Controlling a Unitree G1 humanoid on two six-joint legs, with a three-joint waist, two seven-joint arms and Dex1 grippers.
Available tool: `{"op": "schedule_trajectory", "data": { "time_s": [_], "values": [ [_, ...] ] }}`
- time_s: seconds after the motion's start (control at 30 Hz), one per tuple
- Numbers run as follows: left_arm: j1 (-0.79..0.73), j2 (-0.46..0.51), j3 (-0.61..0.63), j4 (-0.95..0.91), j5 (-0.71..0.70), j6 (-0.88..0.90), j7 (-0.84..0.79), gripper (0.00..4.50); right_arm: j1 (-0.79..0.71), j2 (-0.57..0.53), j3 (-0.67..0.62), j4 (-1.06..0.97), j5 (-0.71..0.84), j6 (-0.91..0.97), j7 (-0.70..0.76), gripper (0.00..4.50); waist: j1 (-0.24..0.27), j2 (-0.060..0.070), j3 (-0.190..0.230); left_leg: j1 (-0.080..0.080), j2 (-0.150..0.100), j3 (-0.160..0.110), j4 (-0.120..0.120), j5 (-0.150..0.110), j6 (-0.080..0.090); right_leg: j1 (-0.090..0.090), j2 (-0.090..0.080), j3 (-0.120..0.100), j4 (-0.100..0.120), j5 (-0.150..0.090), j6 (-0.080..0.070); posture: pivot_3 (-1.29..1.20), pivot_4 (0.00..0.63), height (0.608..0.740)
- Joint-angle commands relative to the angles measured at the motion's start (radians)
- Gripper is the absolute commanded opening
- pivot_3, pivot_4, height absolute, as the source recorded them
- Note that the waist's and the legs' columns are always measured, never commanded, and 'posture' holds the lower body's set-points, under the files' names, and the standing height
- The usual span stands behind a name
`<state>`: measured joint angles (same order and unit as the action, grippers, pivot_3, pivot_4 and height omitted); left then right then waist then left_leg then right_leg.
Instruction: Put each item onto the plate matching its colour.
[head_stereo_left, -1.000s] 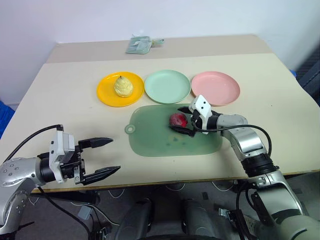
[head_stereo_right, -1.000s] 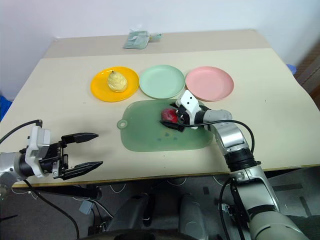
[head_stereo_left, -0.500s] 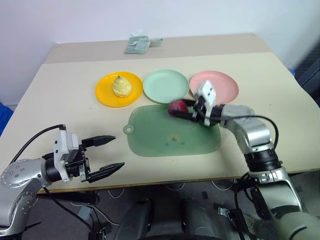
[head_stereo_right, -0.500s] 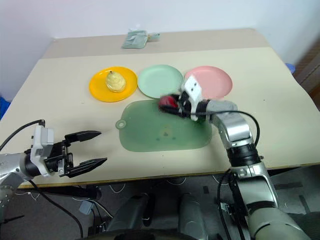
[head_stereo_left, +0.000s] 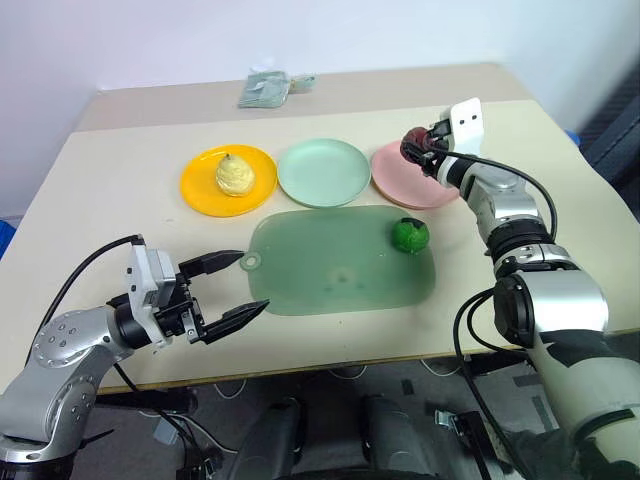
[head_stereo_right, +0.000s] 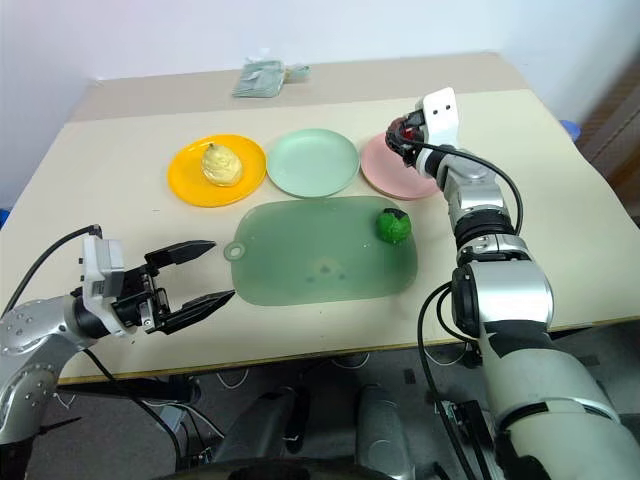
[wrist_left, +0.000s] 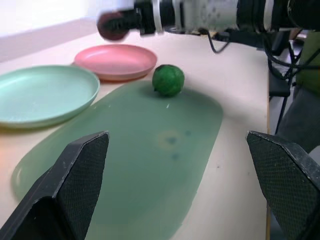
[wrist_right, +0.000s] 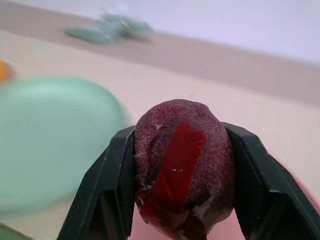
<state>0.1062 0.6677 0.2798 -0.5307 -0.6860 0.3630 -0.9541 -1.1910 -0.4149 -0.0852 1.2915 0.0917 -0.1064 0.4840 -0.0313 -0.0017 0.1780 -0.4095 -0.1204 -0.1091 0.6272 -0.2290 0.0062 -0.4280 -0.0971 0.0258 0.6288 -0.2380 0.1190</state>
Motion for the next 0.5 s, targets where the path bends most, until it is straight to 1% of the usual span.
{"op": "schedule_trajectory", "data": {
  "time_s": [0.03, 0.1, 0.13, 0.2, 0.23, 0.33, 0.4, 0.5],
  "values": [
    [0.010, 0.002, 0.012, -0.044, -0.010, -0.011, 0.017, 4.50, -0.055, 0.014, -0.022, 0.022, -0.024, -0.041, -0.043, 1.87, -0.007, 0.000, 0.000, 0.000, 0.000, 0.000, 0.000, 0.000, 0.000, 0.000, 0.000, 0.000, 0.000, 0.000, 0.000, 0.00, 0.150, 0.740],
    [0.018, -0.002, 0.014, -0.057, -0.010, -0.010, 0.031, 4.50, -0.048, 0.023, -0.026, 0.035, -0.033, -0.033, -0.056, 2.90, -0.011, 0.000, 0.000, 0.000, 0.000, 0.000, 0.000, 0.000, 0.000, 0.000, 0.000, 0.000, 0.000, 0.000, 0.000, 0.00, 0.150, 0.740],
    [0.021, -0.003, 0.013, -0.064, -0.010, -0.010, 0.038, 4.50, -0.044, 0.026, -0.030, 0.039, -0.036, -0.028, -0.058, 3.31, -0.011, 0.000, 0.000, 0.000, 0.000, 0.000, 0.000, 0.000, 0.000, 0.000, 0.000, 0.000, 0.000, 0.000, 0.000, 0.00, 0.150, 0.740],
    [0.026, -0.005, 0.011, -0.072, -0.012, -0.010, 0.049, 4.50, -0.040, 0.028, -0.041, 0.042, -0.041, -0.026, -0.072, 4.37, -0.011, 0.000, 0.000, 0.000, 0.000, 0.000, 0.000, 0.000, 0.000, 0.000, 0.000, 0.000, 0.000, 0.000, 0.000, 0.00, 0.150, 0.740],
    [0.030, -0.006, 0.011, -0.074, -0.013, -0.010, 0.052, 4.50, -0.040, 0.028, -0.045, 0.041, -0.044, -0.028, -0.075, 4.49, -0.011, 0.000, 0.000, 0.000, 0.000, 0.000, 0.000, 0.000, 0.000, 0.000, 0.001, 0.000, 0.000, 0.000, 0.000, 0.00, 0.150, 0.740],
    [0.033, -0.008, 0.004, -0.075, -0.014, -0.012, 0.055, 4.50, -0.045, 0.022, -0.069, 0.031, -0.033, -0.042, -0.085, 4.49, -0.010, 0.000, 0.000, 0.000, 0.000, 0.000, 0.000, 0.000, 0.000, 0.000, 0.001, 0.000, 0.000, 0.000, 0.000, 0.00, 0.150, 0.740],
    [0.035, -0.009, -0.006, -0.069, -0.012, -0.017, 0.047, 4.50, -0.047, 0.017, -0.089, 0.013, -0.010, -0.041, -0.016, 4.49, -0.010, 0.000, 0.000, 0.000, 0.000, 0.000, 0.000, 0.000, 0.000, 0.000, 0.001, 0.000, 0.000, 0.000, 0.000, 0.00, 0.150, 0.740],
    [0.037, -0.002, -0.019, -0.060, -0.015, -0.021, 0.018, 4.50, -0.028, 0.006, -0.110, -0.047, 0.030, -0.033, 0.147, 4.49, -0.011, 0.001, 0.000, 0.000, 0.000, 0.000, 0.000, 0.000, 0.000, 0.000, 0.001, 0.000, 0.000, 0.000, 0.000, 0.00, 0.150, 0.740]
  ]
}}
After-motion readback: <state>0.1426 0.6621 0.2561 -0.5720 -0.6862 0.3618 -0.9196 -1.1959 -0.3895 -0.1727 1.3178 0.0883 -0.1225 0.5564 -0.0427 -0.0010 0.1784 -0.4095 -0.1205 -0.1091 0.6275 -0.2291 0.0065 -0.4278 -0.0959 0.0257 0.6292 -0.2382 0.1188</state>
